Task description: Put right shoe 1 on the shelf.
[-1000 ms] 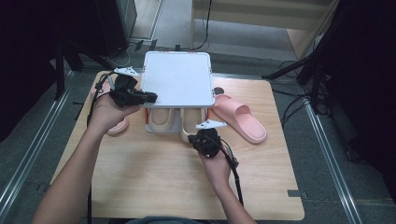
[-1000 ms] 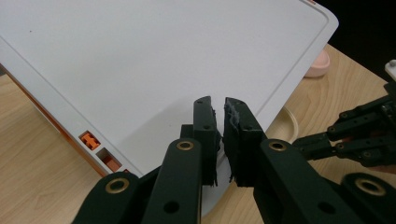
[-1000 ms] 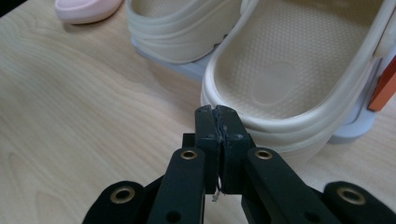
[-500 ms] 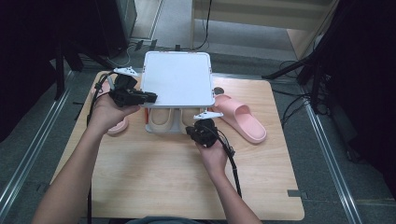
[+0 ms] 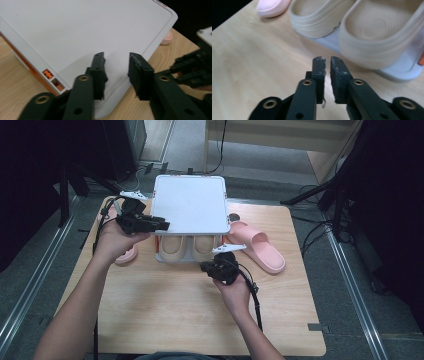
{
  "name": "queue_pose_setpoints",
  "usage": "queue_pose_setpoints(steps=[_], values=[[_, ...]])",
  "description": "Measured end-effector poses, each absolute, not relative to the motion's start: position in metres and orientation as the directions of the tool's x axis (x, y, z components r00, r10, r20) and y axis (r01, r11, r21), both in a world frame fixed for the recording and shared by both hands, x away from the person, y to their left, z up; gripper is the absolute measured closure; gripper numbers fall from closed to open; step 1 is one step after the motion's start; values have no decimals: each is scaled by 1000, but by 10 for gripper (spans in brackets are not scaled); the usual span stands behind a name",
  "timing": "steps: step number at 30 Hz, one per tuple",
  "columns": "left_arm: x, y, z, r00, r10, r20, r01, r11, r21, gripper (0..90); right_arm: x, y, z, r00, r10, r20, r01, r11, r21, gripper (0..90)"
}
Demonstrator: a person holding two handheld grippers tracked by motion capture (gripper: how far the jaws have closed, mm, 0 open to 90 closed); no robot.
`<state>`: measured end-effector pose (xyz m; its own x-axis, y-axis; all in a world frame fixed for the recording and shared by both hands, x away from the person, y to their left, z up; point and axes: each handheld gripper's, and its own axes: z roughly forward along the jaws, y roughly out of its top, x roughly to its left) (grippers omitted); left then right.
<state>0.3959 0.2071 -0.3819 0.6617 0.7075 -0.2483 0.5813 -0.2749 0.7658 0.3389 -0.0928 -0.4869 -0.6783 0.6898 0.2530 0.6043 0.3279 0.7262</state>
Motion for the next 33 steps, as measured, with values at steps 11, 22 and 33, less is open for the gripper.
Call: queue_pose_setpoints(steps=[11, 22, 33], values=[[375, 231, -365, 624, 737, -259, 592, -230, 773, 451, 296, -139, -463, -750, 611, 255, 538, 337, 773, 631], [360, 265, -367, 569, 780, -261, 599, -175, 781, 424, 297, -159, -467, -756, 612, 234, 507, 321, 800, 528], [352, 295, -389, 505, 824, -256, 628, -146, 765, 484, 312, -151, -465, -774, 596, 215, 501, 368, 783, 518]])
